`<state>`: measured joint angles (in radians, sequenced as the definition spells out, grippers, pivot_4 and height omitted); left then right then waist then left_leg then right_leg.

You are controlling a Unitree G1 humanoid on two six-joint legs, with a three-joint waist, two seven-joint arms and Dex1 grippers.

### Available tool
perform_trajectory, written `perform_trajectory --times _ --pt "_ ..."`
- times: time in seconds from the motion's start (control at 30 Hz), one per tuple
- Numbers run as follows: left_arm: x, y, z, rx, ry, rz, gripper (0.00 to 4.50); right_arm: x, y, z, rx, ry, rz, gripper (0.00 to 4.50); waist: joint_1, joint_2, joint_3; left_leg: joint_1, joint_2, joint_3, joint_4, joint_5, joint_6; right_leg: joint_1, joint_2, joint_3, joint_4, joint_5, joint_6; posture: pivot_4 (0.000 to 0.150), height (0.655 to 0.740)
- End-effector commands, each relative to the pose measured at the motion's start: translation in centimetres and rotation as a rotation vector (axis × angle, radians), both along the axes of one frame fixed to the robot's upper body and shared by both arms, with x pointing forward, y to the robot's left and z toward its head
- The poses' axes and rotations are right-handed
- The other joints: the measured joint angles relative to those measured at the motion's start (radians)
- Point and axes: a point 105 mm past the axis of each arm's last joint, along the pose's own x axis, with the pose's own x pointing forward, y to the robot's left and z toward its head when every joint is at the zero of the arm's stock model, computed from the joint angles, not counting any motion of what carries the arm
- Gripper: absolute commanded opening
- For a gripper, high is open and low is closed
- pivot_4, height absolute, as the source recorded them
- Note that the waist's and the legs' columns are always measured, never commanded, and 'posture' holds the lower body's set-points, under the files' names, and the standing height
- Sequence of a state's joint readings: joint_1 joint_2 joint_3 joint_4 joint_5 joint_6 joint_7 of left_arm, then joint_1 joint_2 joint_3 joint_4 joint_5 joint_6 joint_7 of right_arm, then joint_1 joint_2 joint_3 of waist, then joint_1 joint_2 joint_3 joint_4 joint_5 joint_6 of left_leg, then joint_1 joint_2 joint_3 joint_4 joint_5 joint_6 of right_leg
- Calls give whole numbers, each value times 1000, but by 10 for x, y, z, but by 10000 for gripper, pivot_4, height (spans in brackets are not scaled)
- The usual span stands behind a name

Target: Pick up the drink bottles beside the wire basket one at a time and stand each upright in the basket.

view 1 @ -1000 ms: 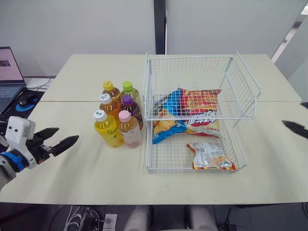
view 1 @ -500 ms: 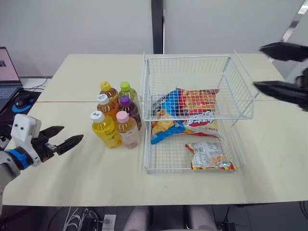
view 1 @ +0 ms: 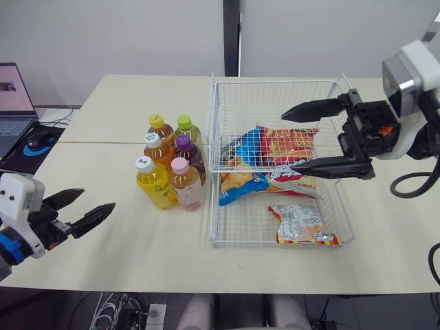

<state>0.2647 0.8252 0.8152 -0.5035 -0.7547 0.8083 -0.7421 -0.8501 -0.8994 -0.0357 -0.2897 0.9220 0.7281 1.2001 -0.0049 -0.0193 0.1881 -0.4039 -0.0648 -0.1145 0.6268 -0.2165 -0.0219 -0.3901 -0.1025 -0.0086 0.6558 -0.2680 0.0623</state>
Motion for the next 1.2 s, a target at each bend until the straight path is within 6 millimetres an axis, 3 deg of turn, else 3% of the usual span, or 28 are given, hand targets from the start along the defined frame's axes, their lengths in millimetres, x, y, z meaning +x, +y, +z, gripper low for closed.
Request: perform_trajectory --times 0.03,0.27,0.47,1.0,1.1,1.2 --pt "5 -15 19 -10 -83 2 44693 -2 1 6 1 -47 14 45000 4 0 0 0 0 0 0 0 0 0 0 0 0 0 0 1500 7400" --pt "19 -46 34 -104 -164 26 44693 0 0 4 -9 -56 9 45000 3 0 0 0 1 1 1 0 0 0 5 1 0 1 0 1500 7400" --pt "27 -68 31 -83 -174 47 44693 0 0 3 -14 -55 12 45000 3 0 0 1 4 2 1 -1 -2 0 10 2 0 2 -2 1500 7400" --pt "53 -74 24 -69 -208 148 44693 2 0 5 4 -54 8 45000 4 0 0 1 4 3 1 -1 -2 1 11 4 0 2 -2 1500 7400" --pt "57 -72 22 -54 -210 164 39438 3 0 5 6 -54 3 45000 3 0 0 1 4 3 1 -1 -2 0 11 4 0 2 -2 1500 7400" --pt "59 -77 20 -51 -213 141 30011 4 -1 6 9 -55 -3 45000 4 0 0 1 4 3 1 -1 -2 0 11 4 0 2 -2 1500 7400"
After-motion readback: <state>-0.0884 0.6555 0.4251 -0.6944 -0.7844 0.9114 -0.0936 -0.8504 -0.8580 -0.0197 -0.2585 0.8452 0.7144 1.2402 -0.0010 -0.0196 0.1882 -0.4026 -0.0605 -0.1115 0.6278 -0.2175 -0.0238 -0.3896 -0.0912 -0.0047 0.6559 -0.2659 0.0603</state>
